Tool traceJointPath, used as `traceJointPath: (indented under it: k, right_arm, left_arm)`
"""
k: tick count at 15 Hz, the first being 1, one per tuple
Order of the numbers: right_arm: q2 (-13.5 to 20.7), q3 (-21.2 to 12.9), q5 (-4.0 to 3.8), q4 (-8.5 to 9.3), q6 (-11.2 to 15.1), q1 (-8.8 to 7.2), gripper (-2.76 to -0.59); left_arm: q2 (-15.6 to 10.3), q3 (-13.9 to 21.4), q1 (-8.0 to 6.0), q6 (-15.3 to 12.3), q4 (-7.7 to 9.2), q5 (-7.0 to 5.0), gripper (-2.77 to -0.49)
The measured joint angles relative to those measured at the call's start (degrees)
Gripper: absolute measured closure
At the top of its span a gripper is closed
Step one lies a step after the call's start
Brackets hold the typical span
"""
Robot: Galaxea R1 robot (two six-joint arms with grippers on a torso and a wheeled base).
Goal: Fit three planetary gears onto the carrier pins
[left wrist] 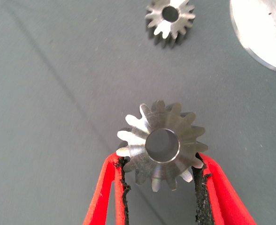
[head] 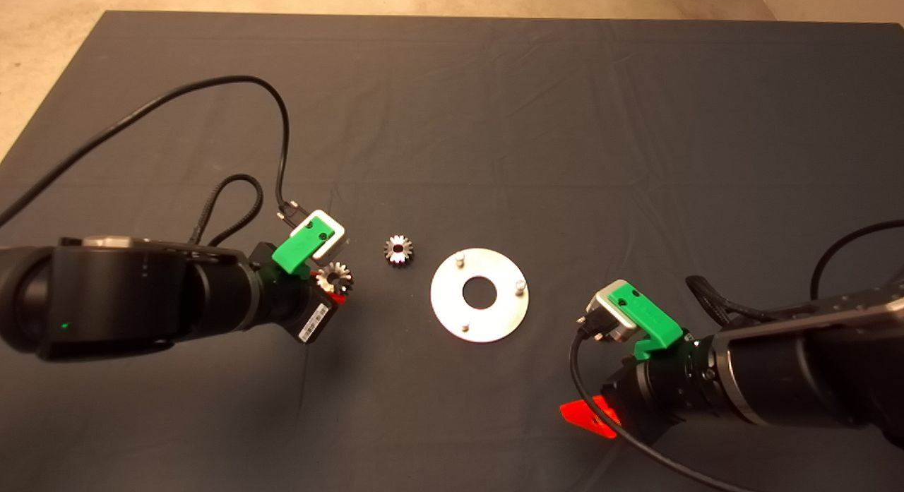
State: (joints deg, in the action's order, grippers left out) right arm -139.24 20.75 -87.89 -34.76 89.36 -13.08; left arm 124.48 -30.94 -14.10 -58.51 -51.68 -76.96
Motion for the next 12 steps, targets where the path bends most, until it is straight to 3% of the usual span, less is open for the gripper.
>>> traceJointPath:
  k: [2,3,5,8,11,12]
  right_arm:
    - [0.02,0.0,0.05,0.0,-0.02,-0.79,-2.73]
    - [0.04,0.0,0.02,0.0,-0.2,-1.38,-2.73]
    - [0.25,0.0,0.11,0.0,-0.32,-3.24,-2.73]
    - [1.83,0.0,0.05,0.02,-0.56,-6.0,-2.73]
    - [6.1,0.0,0.22,0.09,-2.55,-8.26,-2.73]
    - [7.93,0.0,0.11,0.13,-3.32,-8.45,-2.73]
  left_arm:
    - [0.44,2.64,-0.25,-1.93,0.02,-2.26,-0.62]
    - [1.56,4.05,-0.44,-2.13,0.06,-2.64,-0.62]
    - [4.98,5.1,-0.72,-2.13,0.09,-2.23,-0.62]
    - [7.65,5.67,-0.85,-2.82,0.09,-2.58,-0.62]
    - [9.38,6.26,-0.85,-8.49,0.13,-2.75,-0.62]
    - [10.2,6.35,-0.85,-8.77,0.13,-3.02,-0.62]
